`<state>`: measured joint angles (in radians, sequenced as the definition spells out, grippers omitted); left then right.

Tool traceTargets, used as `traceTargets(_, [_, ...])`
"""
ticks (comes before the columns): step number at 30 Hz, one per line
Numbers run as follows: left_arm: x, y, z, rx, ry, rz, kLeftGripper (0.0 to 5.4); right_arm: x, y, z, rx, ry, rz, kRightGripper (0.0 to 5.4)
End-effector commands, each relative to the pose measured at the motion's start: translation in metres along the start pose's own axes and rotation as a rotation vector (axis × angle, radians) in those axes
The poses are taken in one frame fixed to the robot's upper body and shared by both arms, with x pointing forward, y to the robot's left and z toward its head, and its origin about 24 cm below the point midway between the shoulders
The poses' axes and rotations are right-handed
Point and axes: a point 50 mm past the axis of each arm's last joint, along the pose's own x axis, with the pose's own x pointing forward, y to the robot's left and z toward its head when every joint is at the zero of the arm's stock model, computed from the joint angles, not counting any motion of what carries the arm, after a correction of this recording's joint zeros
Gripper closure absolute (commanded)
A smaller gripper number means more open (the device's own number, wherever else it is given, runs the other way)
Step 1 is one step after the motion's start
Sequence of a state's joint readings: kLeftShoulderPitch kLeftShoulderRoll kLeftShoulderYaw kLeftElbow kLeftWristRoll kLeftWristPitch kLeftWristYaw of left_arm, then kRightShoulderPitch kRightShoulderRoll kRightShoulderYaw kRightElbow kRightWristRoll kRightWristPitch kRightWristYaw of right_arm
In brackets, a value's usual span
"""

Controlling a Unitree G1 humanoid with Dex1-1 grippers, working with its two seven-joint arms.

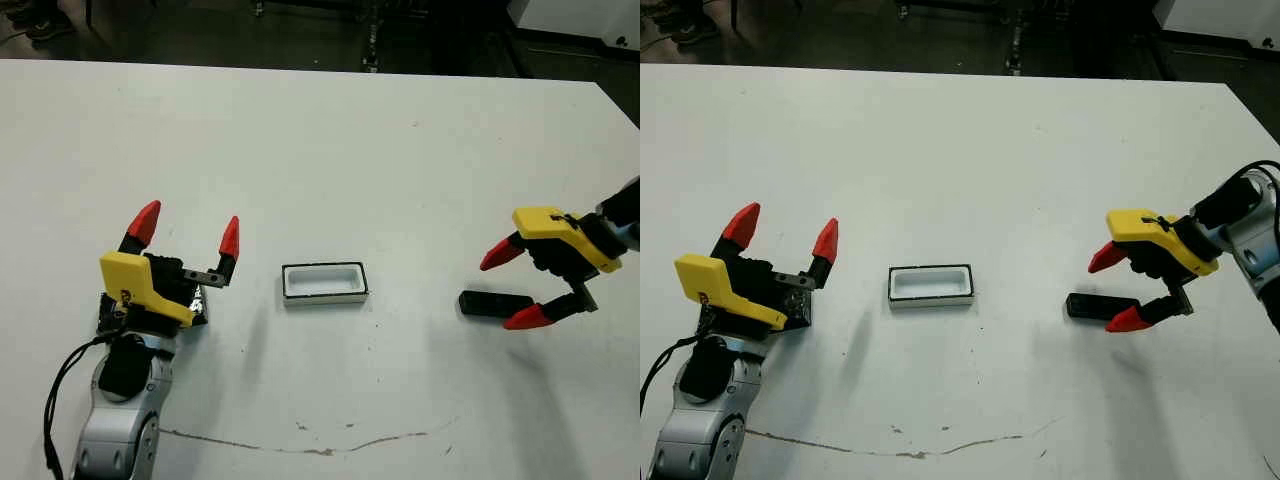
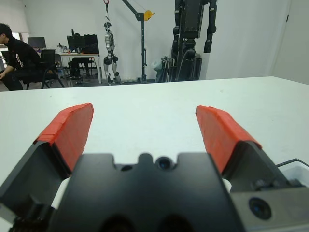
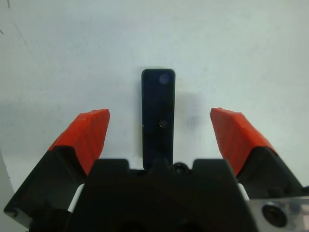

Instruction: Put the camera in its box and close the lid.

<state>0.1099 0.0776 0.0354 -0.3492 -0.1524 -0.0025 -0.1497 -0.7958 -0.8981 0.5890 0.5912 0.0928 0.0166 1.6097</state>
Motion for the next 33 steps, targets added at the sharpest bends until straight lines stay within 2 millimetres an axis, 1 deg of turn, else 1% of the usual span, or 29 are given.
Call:
traceTargets(1, [-0.002,0.002,-0.002,0.012,0.012,0.001,0.01,0.006,0.002,-0.006,0.013,0.012,0.013,0.00])
traceTargets(13, [-0.002,0.001,-0.003,0.012,0.014,-0.003,0.01,0.017,0.005,-0.013,-0.002,0.008,0.025,0.00])
traceTargets(28, [-0.003,0.001,-0.004,0.006,0.018,0.003,0.01,0.022,0.008,-0.013,0.022,-0.001,0.044,0.00])
traceTargets(29, [-0.003,0.000,-0.003,0.003,0.018,0.003,0.00,0.022,0.008,-0.013,0.032,0.002,0.047,0.16])
traceTargets(31, [-0.003,0.000,-0.003,-0.001,0.019,0.004,0.00,0.024,0.009,-0.014,0.050,0.003,0.050,0.31])
traceTargets(32, [-0.003,0.000,-0.003,0.001,0.018,0.004,0.00,0.024,0.009,-0.014,0.052,0.004,0.049,0.54])
traceTargets(33, [-0.003,0.000,-0.003,0.000,0.017,0.003,0.00,0.024,0.009,-0.014,0.051,0.005,0.049,0.62])
